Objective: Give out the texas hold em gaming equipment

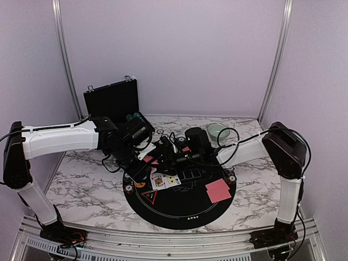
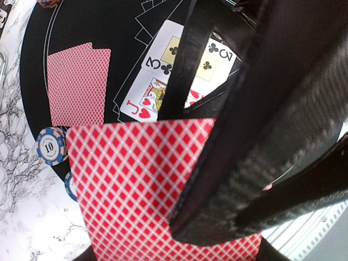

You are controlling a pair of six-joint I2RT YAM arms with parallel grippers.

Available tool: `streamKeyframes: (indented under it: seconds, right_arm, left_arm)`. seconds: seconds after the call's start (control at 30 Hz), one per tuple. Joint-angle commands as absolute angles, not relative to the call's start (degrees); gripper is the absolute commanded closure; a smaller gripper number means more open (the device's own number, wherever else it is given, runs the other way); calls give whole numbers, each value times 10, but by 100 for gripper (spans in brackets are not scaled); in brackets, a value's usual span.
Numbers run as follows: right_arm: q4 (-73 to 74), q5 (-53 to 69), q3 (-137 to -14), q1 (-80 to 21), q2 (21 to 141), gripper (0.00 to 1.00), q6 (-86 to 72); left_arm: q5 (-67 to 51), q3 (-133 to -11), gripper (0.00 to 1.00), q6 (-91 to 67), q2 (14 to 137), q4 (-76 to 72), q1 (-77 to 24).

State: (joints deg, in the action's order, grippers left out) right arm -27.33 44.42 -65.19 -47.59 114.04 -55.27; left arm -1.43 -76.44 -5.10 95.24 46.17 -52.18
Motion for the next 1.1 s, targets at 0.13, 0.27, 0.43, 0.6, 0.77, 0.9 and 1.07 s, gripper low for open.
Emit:
streamKeyframes:
  seconds: [0.13,0.27,0.43,0.6,0.77,0.9,1.07]
  right_arm:
    - [-272,434,-638,-464,1106,35,-544]
    - [-270,432,-632,-458,1099,35,-542]
    - [-271,436,-631,-456,1097,37,-542]
    - [-270,442,-648,-464,1109,36,-541]
    - [-270,450,-671,-476,1125,35,-540]
    - [-270,456,-685,-484,1140,34,-541]
    - [-265,459,-696,-489,1153,34,-539]
  left_arm:
    - [-12,-774,50,-49,939,464,-524]
    - [-12,-774,50,-48,940,464,-524]
    - [-13,-775,50,-47,940,464,-523]
    - [-14,-778,50,-47,942,464,-523]
    - [-13,-777,50,-47,942,464,-523]
    - [-13,-777,50,-47,942,464,-524]
    - [-12,-777,50,-47,941,464,-523]
